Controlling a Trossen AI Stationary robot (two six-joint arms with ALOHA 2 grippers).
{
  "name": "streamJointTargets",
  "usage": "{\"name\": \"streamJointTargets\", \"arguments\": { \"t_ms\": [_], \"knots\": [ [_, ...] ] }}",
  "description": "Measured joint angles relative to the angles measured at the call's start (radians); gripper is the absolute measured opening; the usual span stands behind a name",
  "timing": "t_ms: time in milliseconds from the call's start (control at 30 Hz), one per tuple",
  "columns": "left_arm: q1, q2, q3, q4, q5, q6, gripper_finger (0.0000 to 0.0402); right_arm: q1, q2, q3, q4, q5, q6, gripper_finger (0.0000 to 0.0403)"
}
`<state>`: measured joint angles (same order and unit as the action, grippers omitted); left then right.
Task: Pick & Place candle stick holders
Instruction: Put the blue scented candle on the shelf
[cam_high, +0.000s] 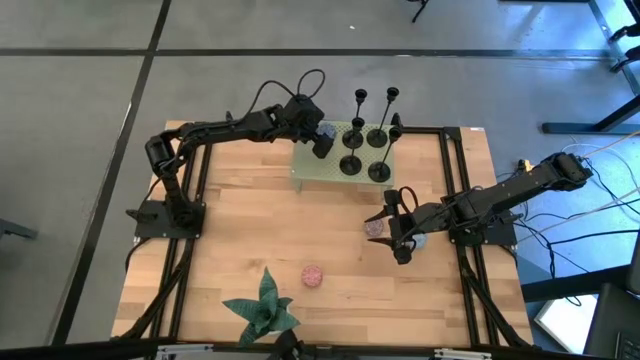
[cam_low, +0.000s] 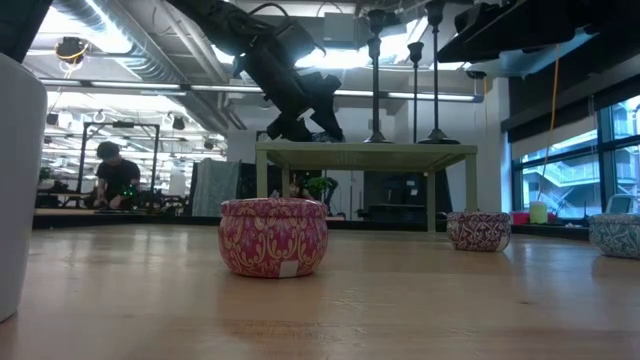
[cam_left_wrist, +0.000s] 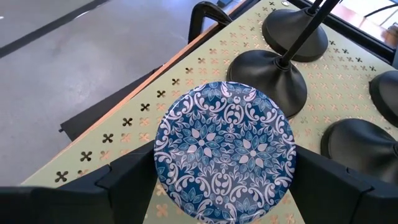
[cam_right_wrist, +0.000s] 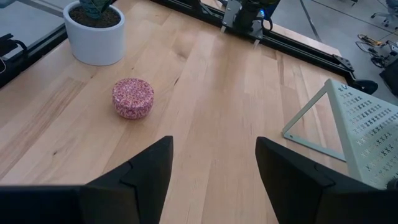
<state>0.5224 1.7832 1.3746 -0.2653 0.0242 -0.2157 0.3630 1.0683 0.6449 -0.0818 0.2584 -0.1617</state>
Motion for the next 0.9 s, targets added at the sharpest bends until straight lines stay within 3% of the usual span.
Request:
{"name": "streamJointTargets", "arguments": {
  "t_ms": [900],
  "knots": [
    [-0.005, 0.0, 0.0, 0.001, 0.002, 0.002, 0.0318, 0.0, 0.0, 0.0, 0.0, 0.0, 0.0, 0.0232]
  ]
}}
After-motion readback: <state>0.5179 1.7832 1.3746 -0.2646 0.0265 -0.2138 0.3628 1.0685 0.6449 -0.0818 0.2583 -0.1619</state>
